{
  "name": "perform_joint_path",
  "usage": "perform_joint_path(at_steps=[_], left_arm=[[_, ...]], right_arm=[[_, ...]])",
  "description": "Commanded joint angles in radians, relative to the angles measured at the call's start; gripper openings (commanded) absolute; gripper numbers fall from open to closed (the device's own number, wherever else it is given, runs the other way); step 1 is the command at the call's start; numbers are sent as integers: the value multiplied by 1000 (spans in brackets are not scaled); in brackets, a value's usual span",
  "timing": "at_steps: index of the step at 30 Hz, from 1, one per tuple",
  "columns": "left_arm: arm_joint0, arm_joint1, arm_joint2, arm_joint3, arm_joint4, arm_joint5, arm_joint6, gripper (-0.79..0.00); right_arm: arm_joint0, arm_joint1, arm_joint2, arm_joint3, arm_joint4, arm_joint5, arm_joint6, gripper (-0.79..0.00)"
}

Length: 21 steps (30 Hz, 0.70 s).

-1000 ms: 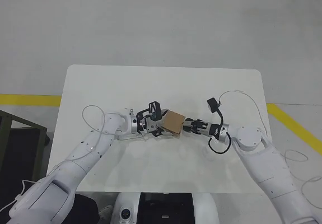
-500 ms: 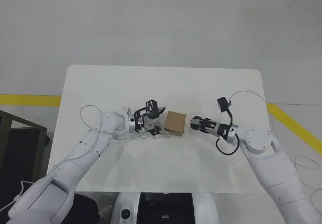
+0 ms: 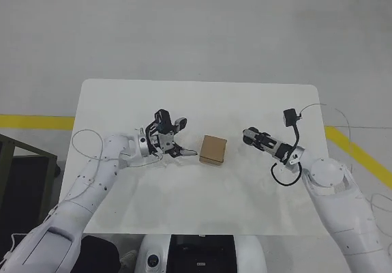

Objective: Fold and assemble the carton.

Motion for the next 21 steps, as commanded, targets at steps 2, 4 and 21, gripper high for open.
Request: perform_joint_path(at_steps=[2,4,21], left_arm=[[31,10,-58,-20,-70,47,-20,0],[50,15,-92,-38,-109,88,-49,0],[105,37,-238,-121,-339,283,-392,0]], right_arm=[[14,-1,11,11,-4,-30,-36,-493],[27,-2,19,26,-5,-51,-68,-58],[150,-10,-2,115,-453,-77,-388,0]])
